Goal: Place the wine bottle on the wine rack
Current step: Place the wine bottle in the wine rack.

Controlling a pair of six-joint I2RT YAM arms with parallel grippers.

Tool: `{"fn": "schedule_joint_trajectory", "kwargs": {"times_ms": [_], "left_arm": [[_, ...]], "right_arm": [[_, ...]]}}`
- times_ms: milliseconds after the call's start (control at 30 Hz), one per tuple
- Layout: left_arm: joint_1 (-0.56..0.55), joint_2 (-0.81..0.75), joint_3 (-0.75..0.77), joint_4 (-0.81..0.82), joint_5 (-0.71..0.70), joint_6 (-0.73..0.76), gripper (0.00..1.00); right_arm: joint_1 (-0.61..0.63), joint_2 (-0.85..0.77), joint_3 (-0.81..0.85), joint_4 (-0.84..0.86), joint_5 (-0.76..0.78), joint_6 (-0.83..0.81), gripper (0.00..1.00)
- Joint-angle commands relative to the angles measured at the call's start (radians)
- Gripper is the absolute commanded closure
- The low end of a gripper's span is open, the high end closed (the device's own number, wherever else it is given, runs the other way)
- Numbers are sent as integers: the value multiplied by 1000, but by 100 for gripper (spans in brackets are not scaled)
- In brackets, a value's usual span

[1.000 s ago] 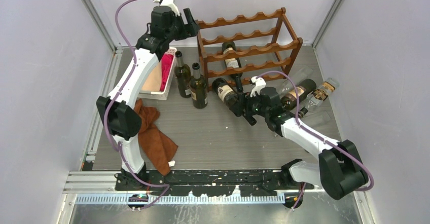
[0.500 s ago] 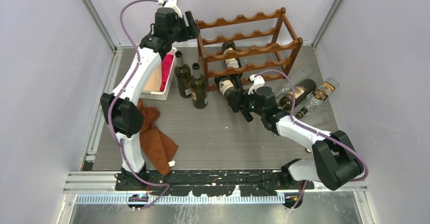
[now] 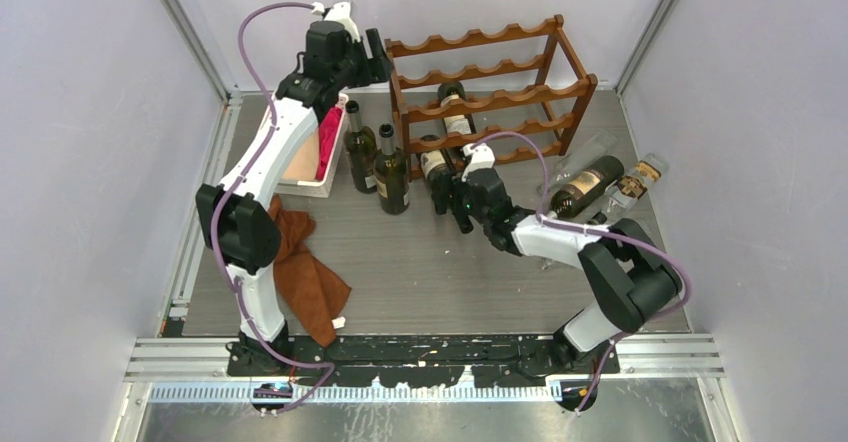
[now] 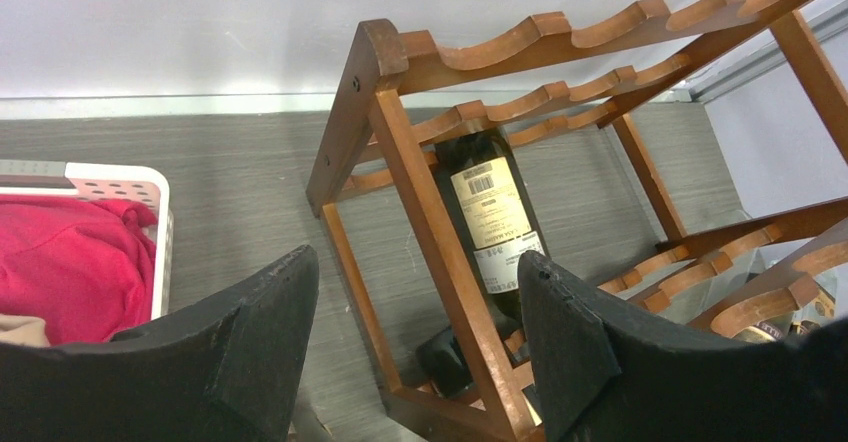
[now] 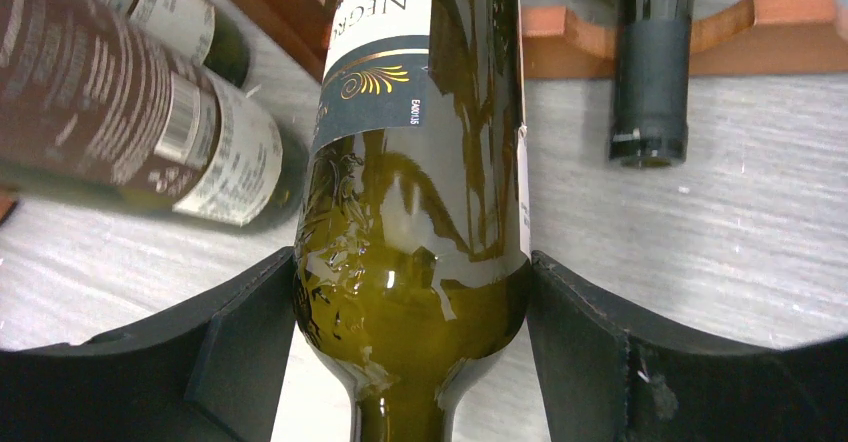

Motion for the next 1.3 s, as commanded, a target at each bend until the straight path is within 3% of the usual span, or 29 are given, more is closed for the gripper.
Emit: {"fn": "schedule_joint_trajectory", "kwargs": {"times_ms": [0, 167, 333, 800, 1033, 1267], "left_arm": [[6, -107, -52, 102, 11, 33, 26], [16, -179, -163, 146, 18, 36, 26], [24, -253, -261, 156, 16, 53, 26], [43, -393, -438, 199, 45, 55, 25], [52, -470, -520, 238, 57, 54, 23], [52, -563, -614, 298, 68, 52, 18]], "right_arm": [[1, 50, 144, 213, 172, 27, 90], [3, 163, 226, 253, 192, -1, 81], [0, 279, 293, 261, 209, -11, 53], [-28, 421, 442, 283, 158, -117, 4], [-28, 374, 412, 247, 110, -128, 0], [-26, 187, 305, 144, -23, -154, 0]]}}
